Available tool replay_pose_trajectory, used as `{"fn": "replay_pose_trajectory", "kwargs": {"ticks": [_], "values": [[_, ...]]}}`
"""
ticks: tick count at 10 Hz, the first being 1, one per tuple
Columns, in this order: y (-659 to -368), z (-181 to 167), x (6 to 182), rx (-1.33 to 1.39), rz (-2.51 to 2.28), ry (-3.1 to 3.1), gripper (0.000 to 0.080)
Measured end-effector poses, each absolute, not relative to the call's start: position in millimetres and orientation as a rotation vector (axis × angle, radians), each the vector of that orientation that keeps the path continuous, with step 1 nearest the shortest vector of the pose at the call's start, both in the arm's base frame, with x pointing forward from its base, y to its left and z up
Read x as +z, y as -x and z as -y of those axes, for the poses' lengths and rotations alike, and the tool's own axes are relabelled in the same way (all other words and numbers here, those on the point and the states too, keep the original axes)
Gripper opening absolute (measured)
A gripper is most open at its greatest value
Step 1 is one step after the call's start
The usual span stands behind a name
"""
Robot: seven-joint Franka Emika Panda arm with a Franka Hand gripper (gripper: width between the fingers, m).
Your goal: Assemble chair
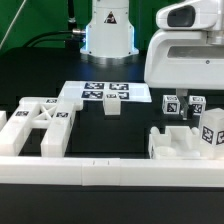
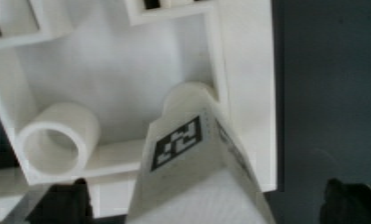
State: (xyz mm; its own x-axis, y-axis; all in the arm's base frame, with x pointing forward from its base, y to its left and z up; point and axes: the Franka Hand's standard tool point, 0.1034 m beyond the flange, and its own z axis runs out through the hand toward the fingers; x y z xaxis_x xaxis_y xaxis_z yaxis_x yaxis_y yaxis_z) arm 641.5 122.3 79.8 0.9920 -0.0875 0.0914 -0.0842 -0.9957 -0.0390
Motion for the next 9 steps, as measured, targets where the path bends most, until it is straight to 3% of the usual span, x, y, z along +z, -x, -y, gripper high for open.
{"fn": "replay_pose_trajectory", "kwargs": {"ticks": [5,7,8,9], "values": [[-641.4,-121.0,79.5,-0.152,0.332,3.132,0.0649],[-641.5,-120.5,79.5,-0.152,0.332,3.132,0.0393],[-641.5,-120.5,79.5,-0.152,0.331,3.132,0.0393],[-641.6,-120.5,79.6,-0.152,0.331,3.132,0.0284]]}}
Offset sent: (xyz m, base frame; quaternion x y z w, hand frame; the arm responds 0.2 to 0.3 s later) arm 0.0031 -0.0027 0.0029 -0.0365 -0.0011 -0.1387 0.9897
